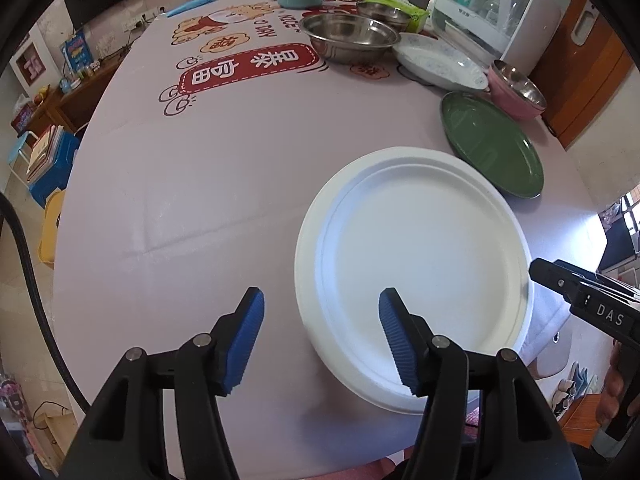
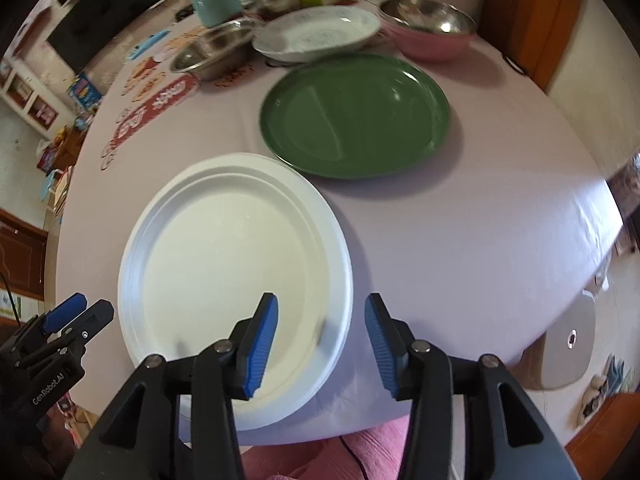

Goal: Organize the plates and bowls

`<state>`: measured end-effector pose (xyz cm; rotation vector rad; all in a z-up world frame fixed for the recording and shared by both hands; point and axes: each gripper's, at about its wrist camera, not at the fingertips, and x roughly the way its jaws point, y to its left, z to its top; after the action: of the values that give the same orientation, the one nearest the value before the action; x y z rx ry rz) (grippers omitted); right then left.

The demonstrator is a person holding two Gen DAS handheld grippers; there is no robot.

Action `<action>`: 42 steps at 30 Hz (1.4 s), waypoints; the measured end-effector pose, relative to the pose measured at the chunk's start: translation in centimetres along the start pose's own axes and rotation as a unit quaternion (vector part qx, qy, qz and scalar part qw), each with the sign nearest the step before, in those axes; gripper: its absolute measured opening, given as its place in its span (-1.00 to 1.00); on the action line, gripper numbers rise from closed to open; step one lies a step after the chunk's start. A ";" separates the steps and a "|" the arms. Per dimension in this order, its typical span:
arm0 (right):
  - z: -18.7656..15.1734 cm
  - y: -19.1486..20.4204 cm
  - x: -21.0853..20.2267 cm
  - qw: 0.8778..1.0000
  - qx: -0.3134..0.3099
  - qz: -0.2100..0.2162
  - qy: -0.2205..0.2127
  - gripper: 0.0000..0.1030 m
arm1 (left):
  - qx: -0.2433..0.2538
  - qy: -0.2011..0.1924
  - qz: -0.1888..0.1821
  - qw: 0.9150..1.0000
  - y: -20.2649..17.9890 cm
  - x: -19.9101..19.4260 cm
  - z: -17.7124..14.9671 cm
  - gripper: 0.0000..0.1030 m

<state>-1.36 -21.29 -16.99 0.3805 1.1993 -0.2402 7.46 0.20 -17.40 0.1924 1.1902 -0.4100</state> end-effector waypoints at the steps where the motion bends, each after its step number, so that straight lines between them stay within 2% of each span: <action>1: 0.3 0.1 -0.1 1.000 -0.010 0.005 -0.005 -0.09 | -0.003 -0.001 0.000 1.000 -0.2 -0.1 0.1 0.15; 9: 2.2 -0.2 -1.5 0.996 -0.077 0.025 -0.034 0.14 | -0.045 -0.017 0.004 0.999 -1.7 -1.6 1.0 0.29; 19: 6.3 -2.2 -3.4 0.985 -0.149 0.054 -0.073 0.24 | -0.086 -0.034 0.009 0.996 -5.4 -3.2 3.0 0.44; 22: 7.7 -2.9 -3.9 0.981 -0.168 0.060 -0.081 0.33 | -0.087 -0.043 0.013 0.995 -6.8 -3.5 3.8 0.46; 31: 11.5 -4.6 -4.2 0.967 -0.225 0.068 -0.095 0.45 | -0.096 -0.057 0.031 0.993 -11.1 -3.5 6.9 0.52; 42: 17.1 -6.7 -3.9 0.953 -0.273 0.096 -0.087 0.50 | -0.153 -0.069 0.035 0.985 -13.6 -1.9 11.0 0.52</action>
<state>9.38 -34.52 -9.09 -0.0121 0.9968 0.2254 10.80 -15.73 -10.64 -0.0599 1.0918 -0.1717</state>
